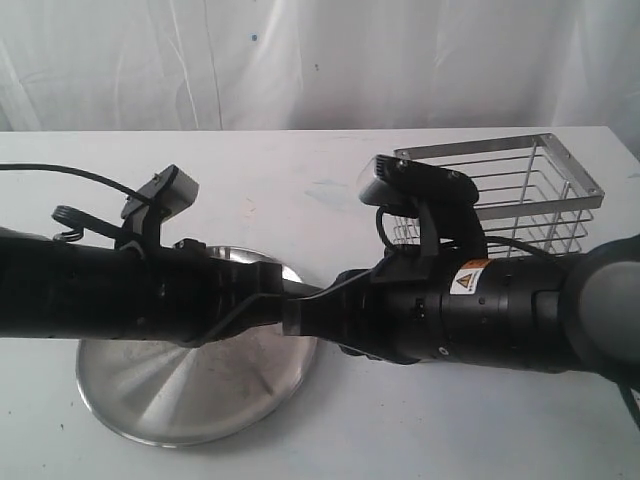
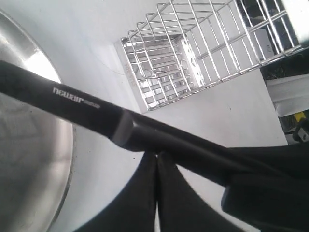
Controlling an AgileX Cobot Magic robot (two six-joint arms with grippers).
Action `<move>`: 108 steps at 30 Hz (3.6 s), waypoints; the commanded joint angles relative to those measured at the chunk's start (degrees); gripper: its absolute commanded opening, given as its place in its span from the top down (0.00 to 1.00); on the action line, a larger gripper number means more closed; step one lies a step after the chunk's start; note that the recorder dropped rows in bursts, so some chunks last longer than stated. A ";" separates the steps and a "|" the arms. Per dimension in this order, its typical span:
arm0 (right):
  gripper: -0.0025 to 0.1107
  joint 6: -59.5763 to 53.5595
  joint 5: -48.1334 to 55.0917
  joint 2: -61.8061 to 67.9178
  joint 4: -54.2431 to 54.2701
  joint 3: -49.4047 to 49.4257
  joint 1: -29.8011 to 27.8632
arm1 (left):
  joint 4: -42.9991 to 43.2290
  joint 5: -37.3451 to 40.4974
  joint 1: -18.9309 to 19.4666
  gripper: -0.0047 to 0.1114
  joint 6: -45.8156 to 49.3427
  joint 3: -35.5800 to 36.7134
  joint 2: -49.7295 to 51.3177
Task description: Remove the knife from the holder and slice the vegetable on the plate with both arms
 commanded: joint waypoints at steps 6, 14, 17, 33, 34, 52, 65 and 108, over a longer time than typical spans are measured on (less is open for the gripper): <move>0.98 -0.66 1.98 -0.13 0.28 -0.14 0.06 | -1.18 -1.31 -0.27 0.96 0.88 -0.32 -0.07; 0.98 -0.66 -11.38 -0.13 0.18 -0.14 0.06 | -1.18 0.41 -0.27 0.96 0.88 -0.32 -0.07; 0.98 3.00 -6.79 0.26 0.18 -0.14 0.06 | -1.18 -4.29 -0.27 0.96 0.88 -0.32 -0.07; 0.98 3.84 -0.74 0.86 0.35 -0.14 0.06 | -1.18 1.97 -0.27 0.96 0.41 -3.16 6.03; 0.98 3.84 -0.74 0.86 0.35 -0.14 0.06 | -1.18 1.97 -0.27 0.96 0.41 -3.51 6.03; 0.98 3.84 5.65 2.74 0.25 -0.14 0.06 | -1.18 -6.09 -0.27 0.96 0.79 -4.17 6.03; 0.98 2.27 7.29 2.84 0.23 -0.14 0.06 | -1.18 -7.02 -0.03 0.96 0.14 -4.58 6.03; 0.98 2.87 3.02 5.39 0.25 -0.14 0.06 | 0.38 -13.16 -0.03 0.96 7.65 -6.09 -1.70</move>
